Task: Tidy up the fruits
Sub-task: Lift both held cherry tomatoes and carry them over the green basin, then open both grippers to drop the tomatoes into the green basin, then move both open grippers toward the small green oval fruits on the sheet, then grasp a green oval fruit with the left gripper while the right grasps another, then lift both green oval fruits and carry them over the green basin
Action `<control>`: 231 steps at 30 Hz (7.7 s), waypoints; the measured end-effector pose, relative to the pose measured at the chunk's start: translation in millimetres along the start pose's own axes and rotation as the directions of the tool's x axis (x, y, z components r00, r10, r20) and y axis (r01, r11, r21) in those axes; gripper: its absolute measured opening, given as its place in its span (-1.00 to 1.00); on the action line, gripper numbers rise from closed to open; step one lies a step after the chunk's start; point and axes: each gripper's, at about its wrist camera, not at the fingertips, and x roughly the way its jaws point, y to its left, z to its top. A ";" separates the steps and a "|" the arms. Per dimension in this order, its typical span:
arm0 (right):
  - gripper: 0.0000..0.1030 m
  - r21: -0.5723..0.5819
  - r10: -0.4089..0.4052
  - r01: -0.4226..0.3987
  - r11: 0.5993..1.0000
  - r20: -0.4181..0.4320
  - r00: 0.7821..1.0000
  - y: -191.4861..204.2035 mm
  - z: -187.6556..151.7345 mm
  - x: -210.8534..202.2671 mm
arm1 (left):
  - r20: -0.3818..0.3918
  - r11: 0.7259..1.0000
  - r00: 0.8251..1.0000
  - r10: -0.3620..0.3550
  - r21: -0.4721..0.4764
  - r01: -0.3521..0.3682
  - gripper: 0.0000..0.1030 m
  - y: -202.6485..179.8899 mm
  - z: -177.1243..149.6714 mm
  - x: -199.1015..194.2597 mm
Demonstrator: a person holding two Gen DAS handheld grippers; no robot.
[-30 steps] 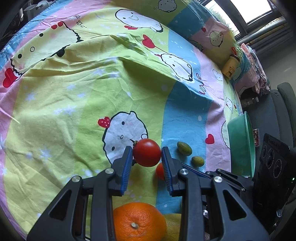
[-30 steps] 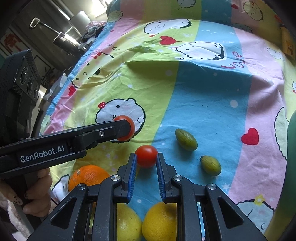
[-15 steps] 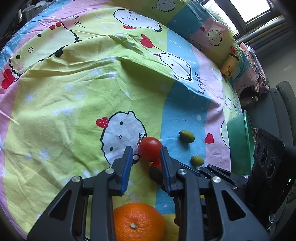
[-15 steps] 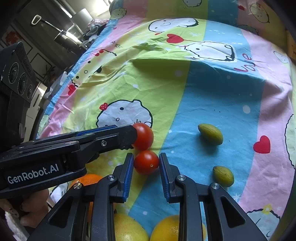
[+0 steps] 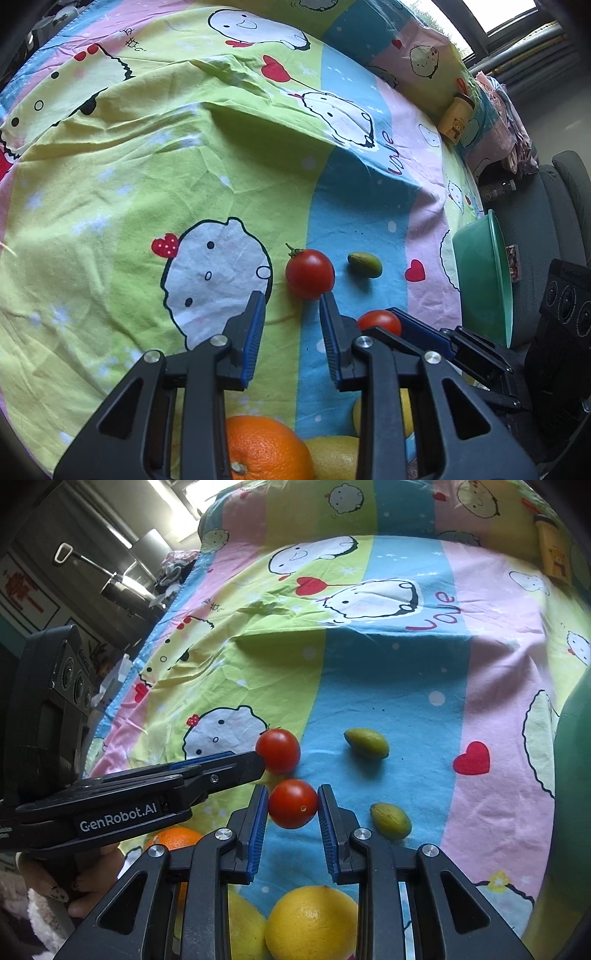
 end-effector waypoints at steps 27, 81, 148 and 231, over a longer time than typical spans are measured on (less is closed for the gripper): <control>-0.47 0.184 -0.080 0.037 0.982 0.228 0.970 -58.6 -2.9 -87.2 | 0.119 0.981 0.993 0.008 0.193 -0.031 -0.43 -74.1 -0.3 -6.8; -0.45 0.601 -0.281 0.054 0.797 0.291 0.915 -205.9 -52.1 -166.7 | -0.028 0.878 0.976 -0.216 0.431 0.207 -0.39 -257.0 -37.8 65.6; -0.39 0.086 -0.095 0.096 0.992 -0.015 0.995 -43.8 -5.1 -4.4 | -0.040 0.990 0.999 0.004 0.138 0.002 -0.28 -61.7 18.7 51.8; -0.56 0.165 -0.090 0.076 0.983 0.082 0.993 -63.9 -5.4 -35.8 | 0.085 0.975 0.996 0.015 0.221 -0.034 -0.76 -90.2 7.2 30.5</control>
